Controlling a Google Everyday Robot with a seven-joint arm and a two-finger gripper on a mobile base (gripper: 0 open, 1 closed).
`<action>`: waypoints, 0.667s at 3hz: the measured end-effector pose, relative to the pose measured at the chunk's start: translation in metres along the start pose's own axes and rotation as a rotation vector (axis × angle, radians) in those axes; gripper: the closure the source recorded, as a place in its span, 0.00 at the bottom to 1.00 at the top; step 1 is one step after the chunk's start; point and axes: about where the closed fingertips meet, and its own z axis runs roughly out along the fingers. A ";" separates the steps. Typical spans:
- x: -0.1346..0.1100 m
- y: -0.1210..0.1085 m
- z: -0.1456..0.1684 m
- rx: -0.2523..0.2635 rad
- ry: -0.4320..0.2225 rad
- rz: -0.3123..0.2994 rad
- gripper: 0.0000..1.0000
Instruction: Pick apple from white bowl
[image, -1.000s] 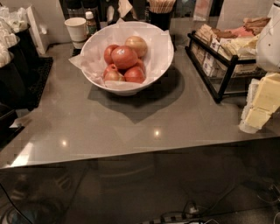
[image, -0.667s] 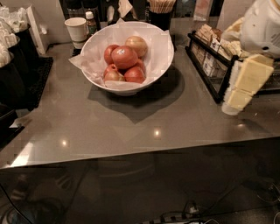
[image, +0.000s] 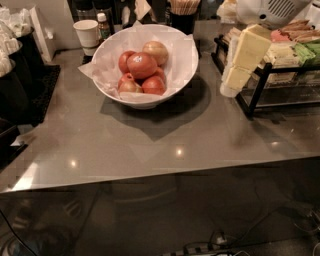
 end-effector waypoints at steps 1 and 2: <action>-0.001 -0.009 0.012 0.030 -0.038 0.034 0.00; -0.019 -0.039 0.046 0.000 -0.062 0.016 0.00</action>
Offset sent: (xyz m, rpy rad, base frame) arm 0.1167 0.0906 -0.0326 0.0964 0.0251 0.1186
